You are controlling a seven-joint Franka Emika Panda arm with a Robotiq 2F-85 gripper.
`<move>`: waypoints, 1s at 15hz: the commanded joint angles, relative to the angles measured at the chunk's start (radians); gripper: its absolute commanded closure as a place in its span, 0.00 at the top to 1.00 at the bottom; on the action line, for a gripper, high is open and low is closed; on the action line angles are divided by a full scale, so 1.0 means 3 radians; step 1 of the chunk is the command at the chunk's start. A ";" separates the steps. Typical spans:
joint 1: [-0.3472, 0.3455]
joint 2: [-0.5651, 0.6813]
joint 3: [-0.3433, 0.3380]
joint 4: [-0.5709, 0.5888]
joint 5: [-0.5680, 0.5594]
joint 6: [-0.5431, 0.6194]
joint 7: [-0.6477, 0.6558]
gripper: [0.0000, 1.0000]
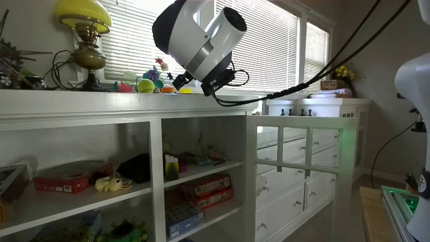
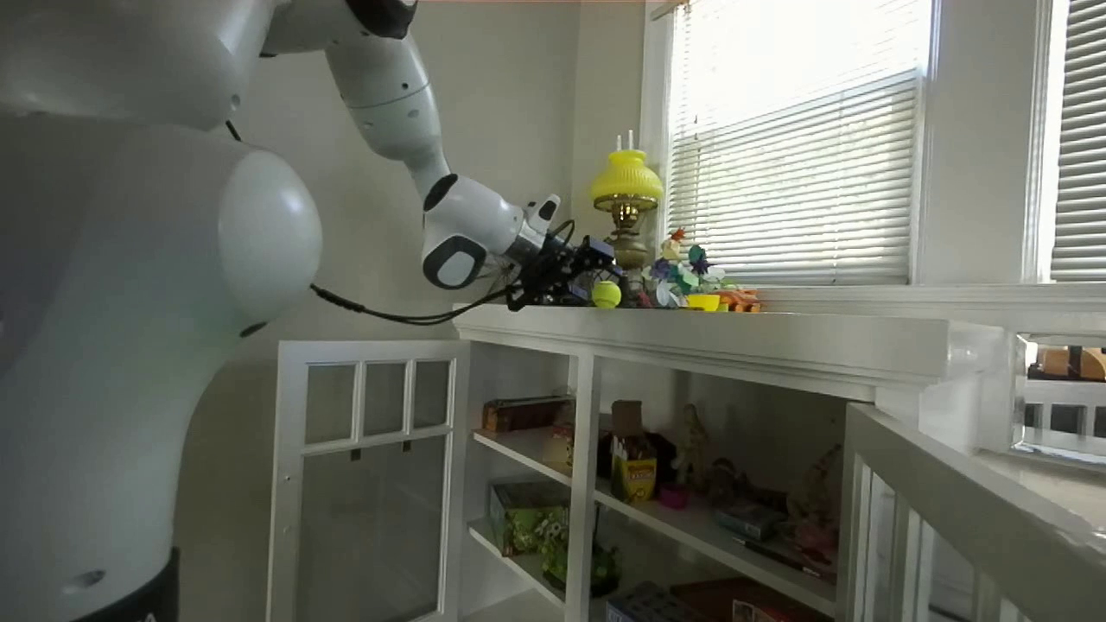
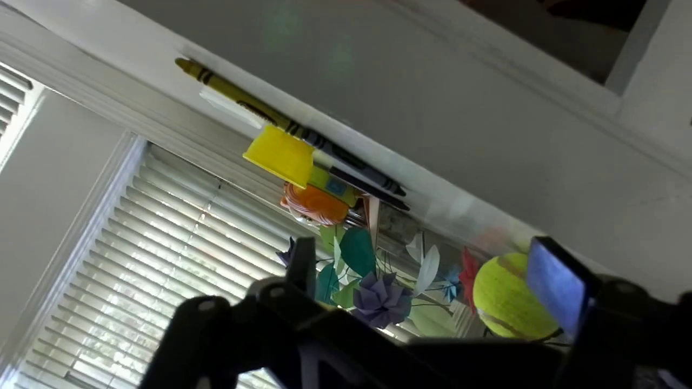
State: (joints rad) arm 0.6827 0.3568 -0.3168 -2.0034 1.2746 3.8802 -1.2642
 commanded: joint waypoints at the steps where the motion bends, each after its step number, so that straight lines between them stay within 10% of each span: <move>1: 0.0163 -0.0369 0.0113 -0.0532 0.0039 0.0023 -0.0090 1.00; 3: 0.0169 -0.0400 0.0158 -0.0661 -0.0101 -0.0071 0.0110 1.00; 4: -0.0255 -0.0443 0.0596 -0.0707 -0.0346 -0.0113 0.0309 1.00; 8: -0.0782 -0.0262 0.0943 -0.0676 -0.0965 -0.0354 0.0956 1.00; 15: -0.1406 0.0076 0.1070 -0.0668 -0.1937 -0.0660 0.1836 1.00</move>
State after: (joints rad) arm 0.3119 0.3570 -0.0239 -2.1928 0.7697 3.6966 -0.7933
